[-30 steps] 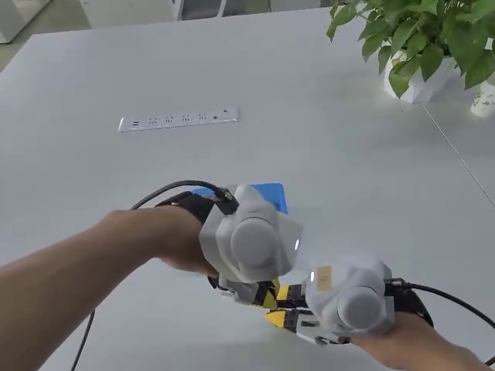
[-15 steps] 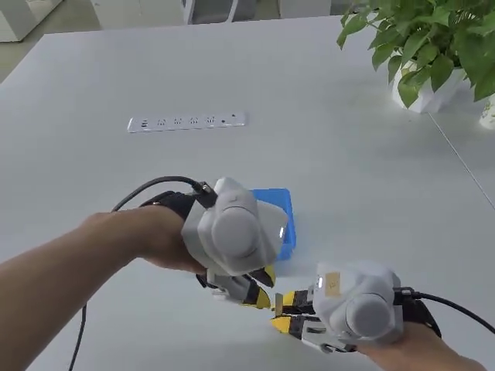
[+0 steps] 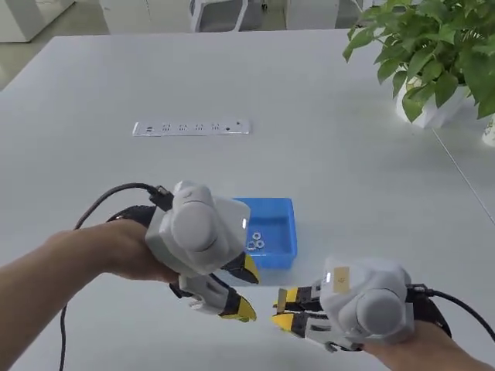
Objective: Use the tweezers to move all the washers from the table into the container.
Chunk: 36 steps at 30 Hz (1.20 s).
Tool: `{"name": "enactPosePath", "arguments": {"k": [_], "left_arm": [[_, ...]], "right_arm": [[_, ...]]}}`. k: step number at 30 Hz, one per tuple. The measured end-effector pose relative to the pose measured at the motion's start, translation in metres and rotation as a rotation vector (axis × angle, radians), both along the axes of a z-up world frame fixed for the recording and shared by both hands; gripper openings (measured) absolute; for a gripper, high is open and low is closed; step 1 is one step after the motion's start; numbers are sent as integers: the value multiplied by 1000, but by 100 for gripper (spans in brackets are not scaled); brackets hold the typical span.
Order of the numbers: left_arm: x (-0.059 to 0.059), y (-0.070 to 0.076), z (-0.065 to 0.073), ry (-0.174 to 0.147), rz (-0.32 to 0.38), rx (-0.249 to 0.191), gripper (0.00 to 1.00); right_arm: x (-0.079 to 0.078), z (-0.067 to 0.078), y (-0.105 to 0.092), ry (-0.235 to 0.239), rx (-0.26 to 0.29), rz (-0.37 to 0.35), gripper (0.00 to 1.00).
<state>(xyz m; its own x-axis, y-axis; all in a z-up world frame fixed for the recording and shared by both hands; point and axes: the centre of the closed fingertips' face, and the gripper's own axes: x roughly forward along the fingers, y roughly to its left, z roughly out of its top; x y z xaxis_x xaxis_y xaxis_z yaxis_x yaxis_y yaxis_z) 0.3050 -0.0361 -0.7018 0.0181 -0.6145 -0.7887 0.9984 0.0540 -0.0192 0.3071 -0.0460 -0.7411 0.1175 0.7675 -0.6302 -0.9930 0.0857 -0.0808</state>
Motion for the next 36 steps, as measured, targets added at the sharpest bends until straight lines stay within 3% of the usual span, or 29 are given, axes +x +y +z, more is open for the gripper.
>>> {"name": "enactPosePath", "arguments": {"k": [6,9,14,22,28,36], "left_arm": [[2,14,3,-1,73,-53,42],[4,21,6,-2,130,-105,50],[3,34,6,0,193,-139,60],[5,60,5,1,353,-236,70],[9,81,3,-35,459,-288,79],[9,99,1,-66,524,-327,93]], "right_arm": [[7,14,-1,-5,2,11,7],[11,22,-1,-7,12,7,7],[15,29,-1,-11,12,11,7],[28,44,4,-26,21,30,7],[42,51,7,-40,27,35,7],[64,55,13,-54,28,46,7]]}}
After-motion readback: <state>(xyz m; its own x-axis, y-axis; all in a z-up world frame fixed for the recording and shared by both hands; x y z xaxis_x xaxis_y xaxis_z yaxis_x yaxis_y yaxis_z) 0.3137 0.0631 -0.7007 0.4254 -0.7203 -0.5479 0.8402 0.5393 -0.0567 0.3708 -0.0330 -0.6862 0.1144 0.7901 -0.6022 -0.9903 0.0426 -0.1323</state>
